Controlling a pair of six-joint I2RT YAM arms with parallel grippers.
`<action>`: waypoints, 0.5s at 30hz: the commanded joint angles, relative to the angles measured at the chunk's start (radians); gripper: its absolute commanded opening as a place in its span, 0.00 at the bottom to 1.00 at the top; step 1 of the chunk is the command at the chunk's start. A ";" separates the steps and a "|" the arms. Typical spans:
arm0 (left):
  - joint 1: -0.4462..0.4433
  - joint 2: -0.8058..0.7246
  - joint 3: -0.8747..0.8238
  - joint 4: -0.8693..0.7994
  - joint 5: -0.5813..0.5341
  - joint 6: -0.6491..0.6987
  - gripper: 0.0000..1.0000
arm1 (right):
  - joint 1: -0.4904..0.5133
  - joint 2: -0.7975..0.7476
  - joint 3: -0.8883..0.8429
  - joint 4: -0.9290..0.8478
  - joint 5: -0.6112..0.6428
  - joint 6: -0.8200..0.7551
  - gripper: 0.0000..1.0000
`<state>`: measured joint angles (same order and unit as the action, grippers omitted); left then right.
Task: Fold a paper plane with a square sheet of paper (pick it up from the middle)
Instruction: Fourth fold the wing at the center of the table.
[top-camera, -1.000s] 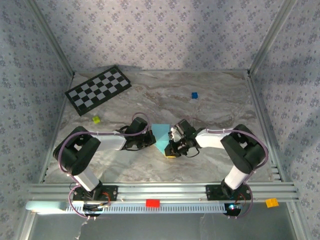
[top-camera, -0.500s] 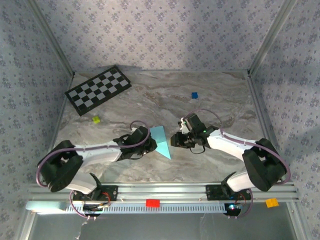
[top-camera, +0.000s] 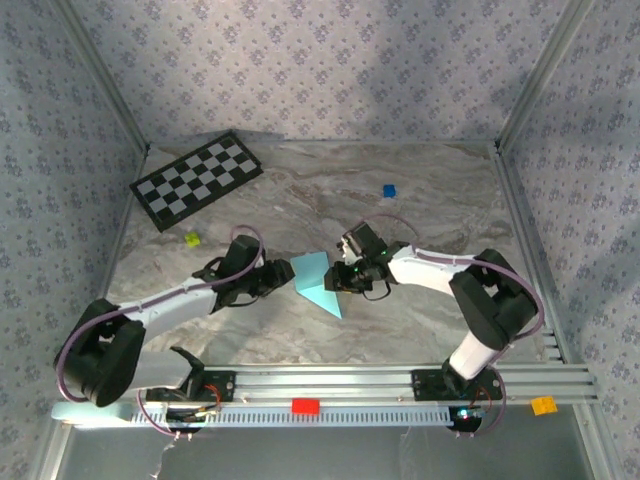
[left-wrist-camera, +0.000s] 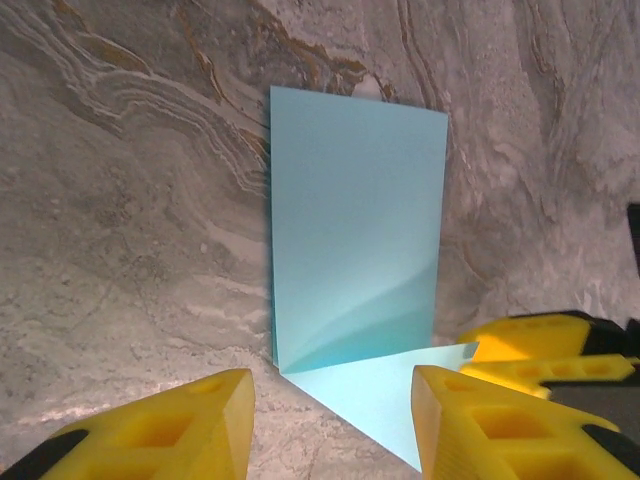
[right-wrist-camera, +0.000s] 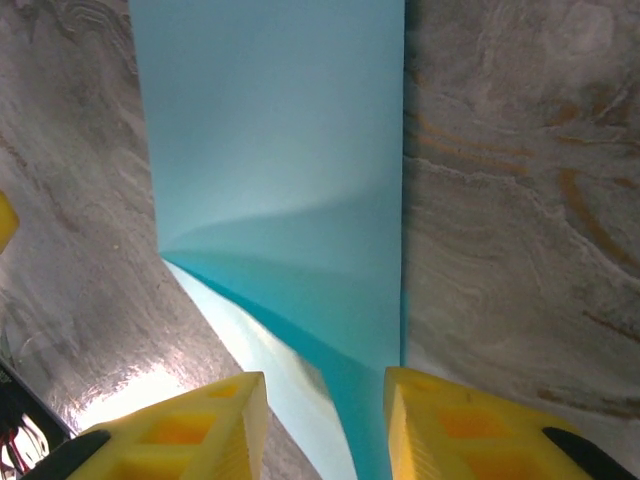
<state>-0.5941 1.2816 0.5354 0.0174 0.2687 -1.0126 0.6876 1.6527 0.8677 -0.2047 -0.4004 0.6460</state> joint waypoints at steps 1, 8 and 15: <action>0.024 0.019 -0.003 0.037 0.118 0.039 0.45 | -0.005 0.026 0.036 -0.003 -0.019 -0.009 0.33; 0.066 0.063 -0.004 0.075 0.192 0.028 0.45 | -0.016 0.001 0.023 0.016 -0.050 -0.050 0.13; 0.099 0.125 0.018 0.122 0.260 0.013 0.47 | -0.046 -0.048 -0.044 0.126 -0.141 -0.025 0.08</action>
<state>-0.5068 1.3811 0.5358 0.1001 0.4709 -0.9958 0.6537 1.6447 0.8536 -0.1406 -0.4774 0.6132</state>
